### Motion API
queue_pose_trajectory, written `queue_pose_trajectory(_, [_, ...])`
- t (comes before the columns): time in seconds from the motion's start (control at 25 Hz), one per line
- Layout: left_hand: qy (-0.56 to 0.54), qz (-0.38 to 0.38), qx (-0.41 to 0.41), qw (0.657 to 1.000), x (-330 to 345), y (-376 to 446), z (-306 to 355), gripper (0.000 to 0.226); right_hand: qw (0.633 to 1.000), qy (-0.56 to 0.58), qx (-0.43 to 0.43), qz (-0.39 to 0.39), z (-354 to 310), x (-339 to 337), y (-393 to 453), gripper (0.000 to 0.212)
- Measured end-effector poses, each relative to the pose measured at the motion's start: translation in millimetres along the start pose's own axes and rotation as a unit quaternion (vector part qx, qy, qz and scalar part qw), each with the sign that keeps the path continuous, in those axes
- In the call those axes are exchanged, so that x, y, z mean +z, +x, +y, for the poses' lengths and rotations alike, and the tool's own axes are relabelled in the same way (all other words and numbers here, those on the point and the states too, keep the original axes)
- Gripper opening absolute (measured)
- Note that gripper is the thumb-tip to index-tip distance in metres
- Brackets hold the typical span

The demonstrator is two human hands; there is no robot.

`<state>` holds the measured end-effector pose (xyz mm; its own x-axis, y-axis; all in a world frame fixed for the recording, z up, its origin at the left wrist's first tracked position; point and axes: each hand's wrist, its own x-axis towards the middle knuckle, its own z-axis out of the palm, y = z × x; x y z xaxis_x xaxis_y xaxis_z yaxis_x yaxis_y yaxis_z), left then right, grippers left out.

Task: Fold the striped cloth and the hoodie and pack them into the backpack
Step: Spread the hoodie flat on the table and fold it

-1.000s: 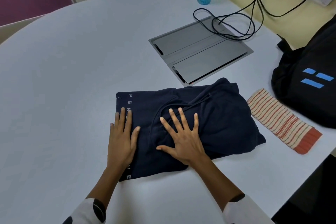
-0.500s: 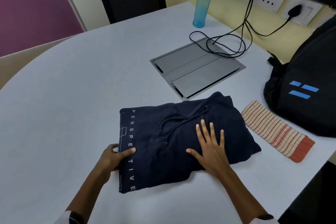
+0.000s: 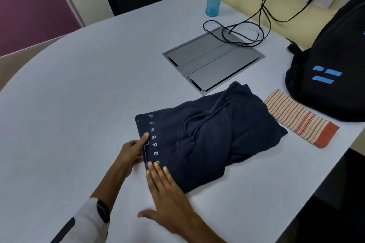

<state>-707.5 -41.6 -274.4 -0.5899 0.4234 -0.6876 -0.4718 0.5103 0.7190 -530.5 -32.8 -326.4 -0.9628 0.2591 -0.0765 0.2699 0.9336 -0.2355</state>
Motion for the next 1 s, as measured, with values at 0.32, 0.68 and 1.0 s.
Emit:
queue_pose_trajectory(0.32, [-0.028,-0.079,-0.017,0.996,-12,30,24,0.044,0.954,0.118,0.024,0.273,-41,37,-41,0.018])
queue_pose_trajectory(0.68, [-0.104,-0.107,-0.037,0.988,-15,22,25,0.036,0.597,0.597,0.471,0.256,-45,-9,-52,0.076])
queue_pose_trajectory(1.0, [-0.197,-0.093,0.024,0.976,-9,2,37,0.04,0.716,0.408,0.435,0.362,-27,-51,-47,0.039])
